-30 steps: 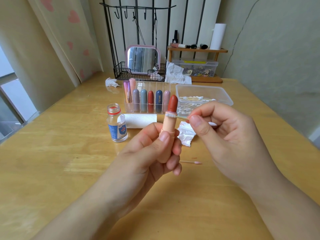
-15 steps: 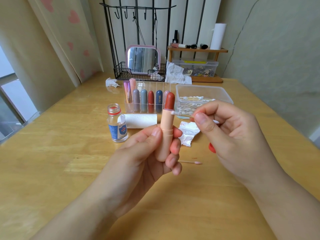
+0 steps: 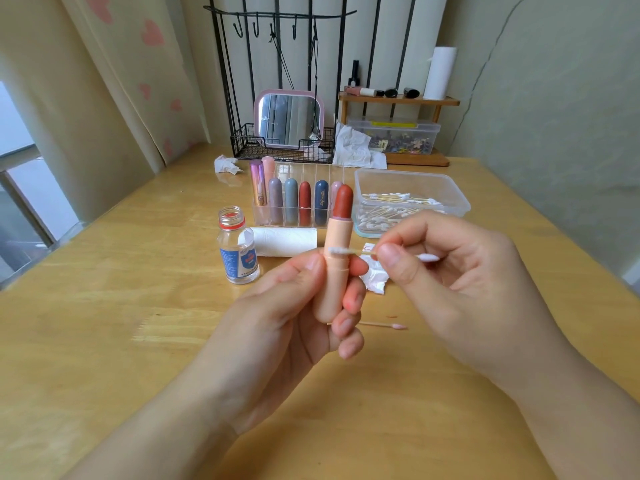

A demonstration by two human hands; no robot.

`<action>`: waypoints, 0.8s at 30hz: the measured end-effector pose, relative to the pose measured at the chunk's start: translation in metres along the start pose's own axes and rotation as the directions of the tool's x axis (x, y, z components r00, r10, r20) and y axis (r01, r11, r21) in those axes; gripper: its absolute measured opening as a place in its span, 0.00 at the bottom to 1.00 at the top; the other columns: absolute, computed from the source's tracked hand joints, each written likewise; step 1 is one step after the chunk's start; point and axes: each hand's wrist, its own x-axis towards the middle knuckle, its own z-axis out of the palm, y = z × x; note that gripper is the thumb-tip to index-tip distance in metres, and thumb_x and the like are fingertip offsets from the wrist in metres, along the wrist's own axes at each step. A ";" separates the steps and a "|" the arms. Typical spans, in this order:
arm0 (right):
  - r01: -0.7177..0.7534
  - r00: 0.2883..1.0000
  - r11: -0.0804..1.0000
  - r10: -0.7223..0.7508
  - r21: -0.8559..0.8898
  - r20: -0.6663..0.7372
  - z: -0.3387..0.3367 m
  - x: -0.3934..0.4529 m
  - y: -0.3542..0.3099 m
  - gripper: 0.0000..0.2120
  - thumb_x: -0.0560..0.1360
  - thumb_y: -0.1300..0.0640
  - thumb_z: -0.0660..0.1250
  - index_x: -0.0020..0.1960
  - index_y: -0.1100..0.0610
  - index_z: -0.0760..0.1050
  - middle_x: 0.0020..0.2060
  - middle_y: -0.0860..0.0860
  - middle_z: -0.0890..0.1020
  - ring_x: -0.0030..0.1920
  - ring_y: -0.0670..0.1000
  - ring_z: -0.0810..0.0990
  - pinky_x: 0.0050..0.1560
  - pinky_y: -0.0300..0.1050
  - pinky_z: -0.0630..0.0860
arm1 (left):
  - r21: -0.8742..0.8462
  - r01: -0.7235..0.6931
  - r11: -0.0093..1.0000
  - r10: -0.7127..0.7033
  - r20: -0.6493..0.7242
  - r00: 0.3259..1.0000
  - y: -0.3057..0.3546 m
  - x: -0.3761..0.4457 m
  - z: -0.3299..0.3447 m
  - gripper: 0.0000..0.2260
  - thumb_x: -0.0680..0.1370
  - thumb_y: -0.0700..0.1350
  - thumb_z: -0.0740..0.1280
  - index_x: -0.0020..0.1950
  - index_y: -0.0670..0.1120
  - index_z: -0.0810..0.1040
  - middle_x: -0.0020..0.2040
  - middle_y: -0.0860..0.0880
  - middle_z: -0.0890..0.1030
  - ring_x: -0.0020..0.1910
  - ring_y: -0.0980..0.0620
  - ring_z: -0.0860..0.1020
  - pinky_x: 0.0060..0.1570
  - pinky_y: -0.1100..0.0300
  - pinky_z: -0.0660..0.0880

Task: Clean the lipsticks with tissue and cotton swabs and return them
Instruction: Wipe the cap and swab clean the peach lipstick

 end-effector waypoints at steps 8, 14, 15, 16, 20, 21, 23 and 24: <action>0.014 0.994 0.998 -0.021 -0.069 -0.105 0.001 0.001 0.000 0.06 0.74 0.55 0.66 0.39 0.50 0.75 0.29 0.48 0.79 0.29 0.51 0.75 0.32 0.38 0.72 | -0.091 0.013 0.996 -0.017 -0.041 0.999 0.003 0.002 0.003 0.18 0.73 0.47 0.62 0.54 0.34 0.77 0.37 0.46 0.77 0.33 0.52 0.75 0.35 0.57 0.73; -0.026 0.998 0.996 0.022 -0.080 -0.051 -0.001 0.001 0.000 0.05 0.73 0.54 0.66 0.39 0.52 0.76 0.29 0.56 0.77 0.28 0.52 0.73 0.29 0.40 0.70 | -0.133 -0.034 0.990 0.029 -0.044 0.999 0.002 -0.002 0.003 0.12 0.72 0.40 0.63 0.50 0.41 0.83 0.42 0.43 0.80 0.38 0.50 0.78 0.38 0.57 0.77; -0.022 0.997 0.996 0.017 -0.082 -0.069 -0.002 0.001 -0.001 0.06 0.73 0.54 0.66 0.38 0.52 0.76 0.29 0.55 0.76 0.26 0.48 0.72 0.28 0.36 0.69 | -0.108 -0.044 0.993 0.038 -0.050 0.998 0.002 -0.003 0.003 0.12 0.72 0.40 0.63 0.51 0.40 0.83 0.43 0.43 0.81 0.38 0.50 0.78 0.38 0.58 0.78; -0.021 0.996 0.997 0.014 -0.080 -0.088 -0.003 0.002 -0.001 0.06 0.73 0.54 0.66 0.38 0.52 0.75 0.29 0.54 0.76 0.25 0.45 0.71 0.27 0.33 0.68 | -0.088 -0.051 0.995 0.046 -0.050 0.998 0.003 -0.003 0.003 0.12 0.72 0.40 0.63 0.52 0.39 0.82 0.43 0.43 0.80 0.39 0.50 0.78 0.38 0.58 0.77; -0.027 0.993 0.997 0.018 -0.070 -0.120 -0.002 0.002 -0.002 0.06 0.74 0.54 0.65 0.39 0.53 0.75 0.28 0.49 0.76 0.24 0.40 0.73 0.28 0.28 0.68 | -0.046 -0.065 0.997 0.063 -0.059 0.996 0.004 -0.003 0.003 0.13 0.73 0.40 0.64 0.54 0.38 0.80 0.42 0.43 0.80 0.38 0.50 0.78 0.39 0.60 0.77; -0.027 0.993 0.998 0.020 -0.063 -0.116 -0.002 0.002 -0.003 0.06 0.74 0.55 0.65 0.39 0.53 0.75 0.28 0.50 0.76 0.24 0.40 0.72 0.28 0.28 0.68 | -0.042 -0.069 0.997 0.067 -0.061 0.996 0.004 -0.003 0.003 0.13 0.73 0.39 0.64 0.54 0.38 0.80 0.42 0.43 0.81 0.38 0.51 0.78 0.39 0.60 0.77; -0.032 0.996 0.998 0.028 -0.049 -0.083 -0.003 0.002 -0.003 0.06 0.74 0.56 0.65 0.38 0.53 0.75 0.28 0.51 0.76 0.25 0.40 0.73 0.29 0.27 0.67 | -0.033 -0.077 0.997 0.074 -0.068 0.995 0.004 -0.003 0.003 0.12 0.72 0.39 0.64 0.52 0.40 0.82 0.42 0.43 0.81 0.37 0.51 0.78 0.38 0.60 0.77; -0.034 0.998 0.998 0.031 -0.049 -0.056 -0.003 0.002 -0.003 0.05 0.73 0.56 0.65 0.38 0.53 0.75 0.28 0.51 0.76 0.26 0.40 0.73 0.30 0.26 0.67 | -0.027 -0.080 0.996 0.078 -0.073 0.994 0.004 -0.003 0.003 0.11 0.72 0.39 0.64 0.51 0.41 0.83 0.42 0.43 0.81 0.37 0.51 0.78 0.38 0.60 0.77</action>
